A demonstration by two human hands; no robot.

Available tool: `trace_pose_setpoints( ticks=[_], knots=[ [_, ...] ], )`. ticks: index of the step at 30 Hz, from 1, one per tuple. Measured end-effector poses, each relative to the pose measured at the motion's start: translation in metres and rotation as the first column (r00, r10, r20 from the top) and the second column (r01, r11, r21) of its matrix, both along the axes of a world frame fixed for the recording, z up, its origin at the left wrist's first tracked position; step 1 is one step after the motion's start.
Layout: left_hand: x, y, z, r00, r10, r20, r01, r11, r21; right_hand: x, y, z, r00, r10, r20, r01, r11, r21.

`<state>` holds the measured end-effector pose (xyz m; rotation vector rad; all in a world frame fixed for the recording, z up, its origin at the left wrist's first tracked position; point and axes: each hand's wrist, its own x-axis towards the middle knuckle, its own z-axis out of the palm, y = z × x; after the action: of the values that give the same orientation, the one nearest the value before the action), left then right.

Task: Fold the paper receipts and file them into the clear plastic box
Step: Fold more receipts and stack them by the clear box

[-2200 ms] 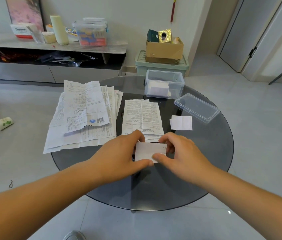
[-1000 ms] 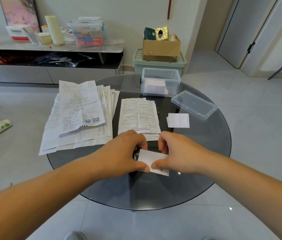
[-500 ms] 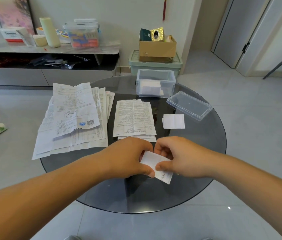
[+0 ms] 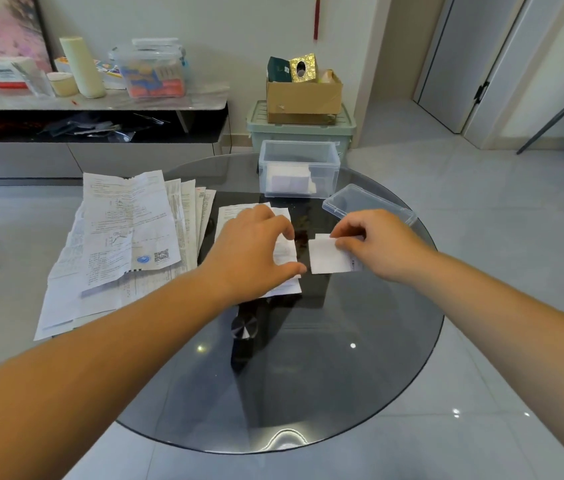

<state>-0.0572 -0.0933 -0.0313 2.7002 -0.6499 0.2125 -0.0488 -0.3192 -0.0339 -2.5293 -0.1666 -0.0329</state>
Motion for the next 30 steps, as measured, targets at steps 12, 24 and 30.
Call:
trace_pose_setpoints(
  ticks=[12, 24, 30],
  knots=[
    [0.010, -0.023, -0.015, 0.976, -0.206, 0.071, 0.185, 0.955, 0.232, 0.006, -0.008, -0.015, 0.991, -0.035, 0.127, 0.052, 0.989, -0.135],
    [0.004, -0.022, -0.021, 0.968, -0.242, 0.073, 0.221, 0.950, 0.222, 0.001, -0.011, -0.010, 0.948, -0.186, 0.257, 0.182, 0.983, 0.038],
    [-0.002, -0.003, -0.008, 0.983, -0.157, 0.098, 0.153, 0.987, 0.044, -0.011, -0.001, -0.002, 0.948, -0.115, 0.295, 0.119, 0.993, 0.007]
  ],
)
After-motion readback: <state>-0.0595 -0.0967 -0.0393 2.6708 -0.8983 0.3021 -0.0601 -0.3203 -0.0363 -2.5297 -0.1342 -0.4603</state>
